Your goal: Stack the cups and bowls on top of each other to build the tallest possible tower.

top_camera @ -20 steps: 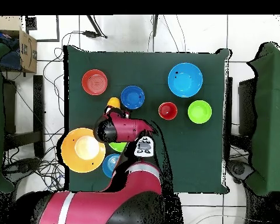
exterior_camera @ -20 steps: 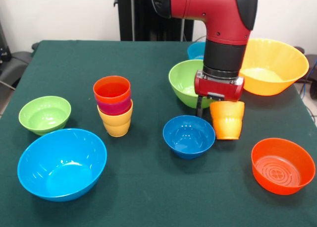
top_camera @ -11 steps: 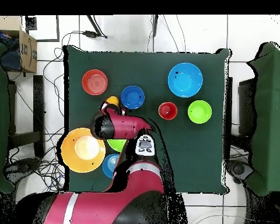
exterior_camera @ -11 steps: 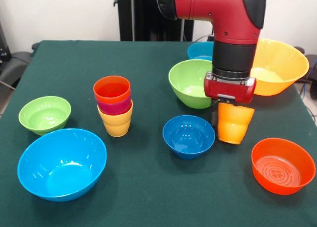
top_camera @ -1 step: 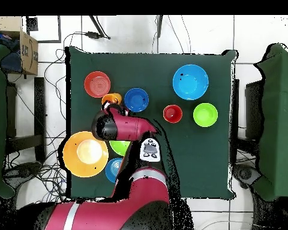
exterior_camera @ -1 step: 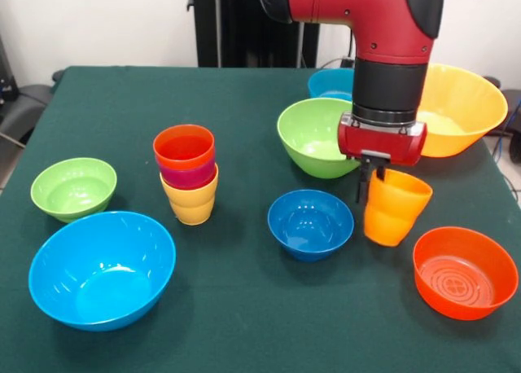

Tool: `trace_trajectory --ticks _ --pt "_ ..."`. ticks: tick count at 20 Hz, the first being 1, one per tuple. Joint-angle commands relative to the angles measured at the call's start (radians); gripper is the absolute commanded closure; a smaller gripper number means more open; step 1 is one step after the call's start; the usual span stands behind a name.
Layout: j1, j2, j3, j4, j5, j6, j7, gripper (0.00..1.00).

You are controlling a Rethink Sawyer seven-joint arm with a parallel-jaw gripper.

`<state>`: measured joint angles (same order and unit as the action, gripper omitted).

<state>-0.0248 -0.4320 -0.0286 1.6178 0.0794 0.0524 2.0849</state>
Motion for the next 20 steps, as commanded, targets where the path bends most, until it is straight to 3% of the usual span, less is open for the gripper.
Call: trace_trajectory --ticks 1,10,20 --pt "0.012 -0.001 0.067 -0.036 0.039 0.128 0.112 1.00" --pt "-0.059 -0.190 0.108 0.026 0.048 0.387 0.048 1.00" --pt "-0.168 -0.323 0.160 0.112 0.009 0.491 -0.050 1.00"
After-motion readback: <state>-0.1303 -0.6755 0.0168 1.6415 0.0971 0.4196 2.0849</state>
